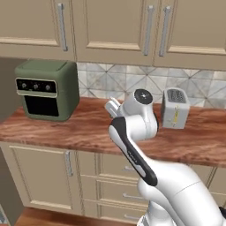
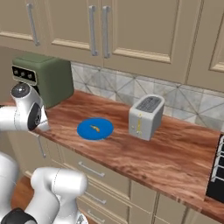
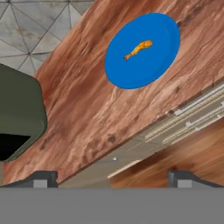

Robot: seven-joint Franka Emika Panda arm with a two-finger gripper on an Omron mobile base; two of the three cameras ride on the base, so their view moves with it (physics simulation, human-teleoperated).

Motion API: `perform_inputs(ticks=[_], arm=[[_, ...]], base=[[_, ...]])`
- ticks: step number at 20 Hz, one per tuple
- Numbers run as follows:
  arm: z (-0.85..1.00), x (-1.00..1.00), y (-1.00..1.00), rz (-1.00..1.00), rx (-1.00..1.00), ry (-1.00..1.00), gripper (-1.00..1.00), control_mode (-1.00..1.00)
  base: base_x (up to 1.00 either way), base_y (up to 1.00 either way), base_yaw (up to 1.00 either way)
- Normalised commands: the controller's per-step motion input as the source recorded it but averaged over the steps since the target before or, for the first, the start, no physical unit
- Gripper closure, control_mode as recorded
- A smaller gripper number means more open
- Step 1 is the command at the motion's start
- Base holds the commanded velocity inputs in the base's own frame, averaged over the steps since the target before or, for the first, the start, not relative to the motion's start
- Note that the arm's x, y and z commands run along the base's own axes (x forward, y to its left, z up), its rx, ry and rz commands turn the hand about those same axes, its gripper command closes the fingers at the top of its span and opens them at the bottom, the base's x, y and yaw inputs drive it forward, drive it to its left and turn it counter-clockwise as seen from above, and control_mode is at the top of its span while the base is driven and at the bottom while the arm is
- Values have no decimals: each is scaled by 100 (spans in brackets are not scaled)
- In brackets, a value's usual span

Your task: Pick up the knife from the drawer and place it on the cutting board. Then place the meat from the plate to the cutting board.

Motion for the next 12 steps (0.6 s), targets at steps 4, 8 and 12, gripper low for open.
perform_inputs(ticks=[4, 8, 12], arm=[[0, 0, 0, 0, 0, 0, -100, 100], [0, 0, 0, 0, 0, 0, -100, 100], [0, 0, 0, 0, 0, 0, -100, 100]], base=[[36, 22, -21], [31, 22, -23], [35, 22, -25]])
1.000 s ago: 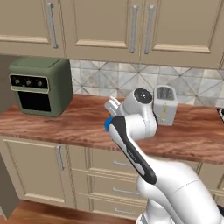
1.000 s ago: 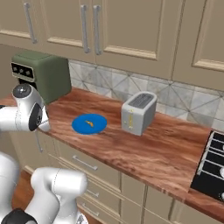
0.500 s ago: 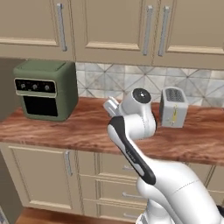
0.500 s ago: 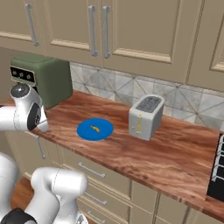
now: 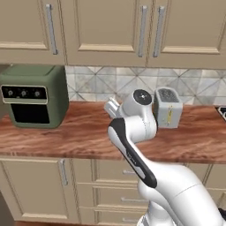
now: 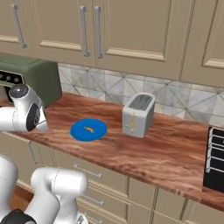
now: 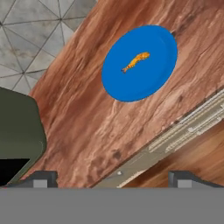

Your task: Pick up the knife from the drawer and place it on the cutting board. Then place the meat from the plate to the cutting board.

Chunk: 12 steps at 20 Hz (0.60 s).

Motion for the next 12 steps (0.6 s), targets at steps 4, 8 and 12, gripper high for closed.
perform_inputs(ticks=[4, 8, 12], arm=[[0, 0, 0, 0, 0, 0, -100, 100], [0, 0, 0, 0, 0, 0, -100, 100], [0, 0, 0, 0, 0, 0, -100, 100]], base=[[33, 21, -27], [33, 23, -29], [33, 22, -29]])
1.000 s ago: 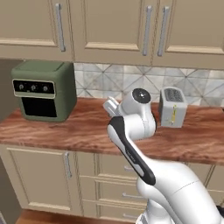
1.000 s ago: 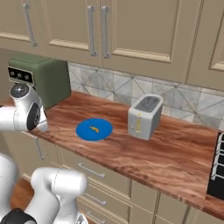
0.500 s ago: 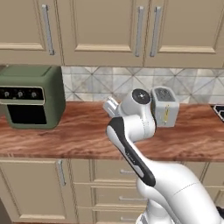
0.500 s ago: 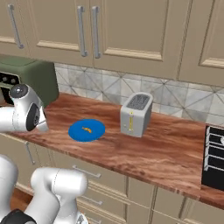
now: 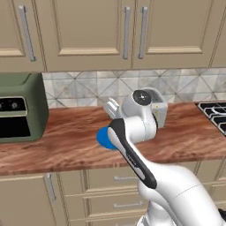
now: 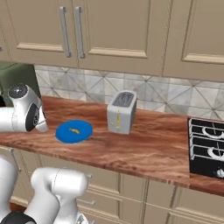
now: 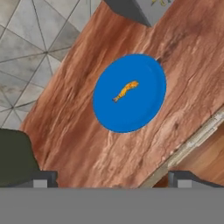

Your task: Pick up the knife from the drawer and place it on the cutting board. Then place the meat from the plate to the cutting board.

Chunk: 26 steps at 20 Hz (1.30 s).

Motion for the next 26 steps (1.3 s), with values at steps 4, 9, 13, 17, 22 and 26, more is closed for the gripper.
perform_inputs(ticks=[4, 9, 13, 17, 22, 26], arm=[[0, 0, 0, 0, 0, 0, -100, 100], [0, 0, 0, 0, 0, 0, -100, 100], [0, 0, 0, 0, 0, 0, -100, 100], [-6, 6, 1, -4, 0, 4, -100, -100], [-22, 14, 0, 1, -2, 9, -100, -100], [-31, 21, 0, 12, -7, 12, -100, -100]], base=[[33, 23, -28], [36, 20, -26], [35, 13, -22], [12, 4, -8], [0, 0, 0], [0, 0, 0]])
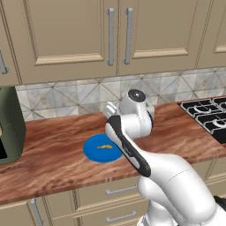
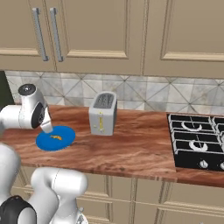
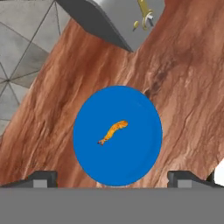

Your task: Pick up the knife from the drawer and place it on the cutting board. Then place the meat from the plate to the cutting board.

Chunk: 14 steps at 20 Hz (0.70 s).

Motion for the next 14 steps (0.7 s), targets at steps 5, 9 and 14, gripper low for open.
perform_inputs(ticks=[5, 9, 14], arm=[[-19, 16, 0, 20, -9, 14, -100, -100], [-17, 7, 6, 21, -8, 12, -100, -100], [-23, 10, 31, 9, -6, 9, -100, -100]], base=[[0, 0, 0], [0, 0, 0], [0, 0, 0]])
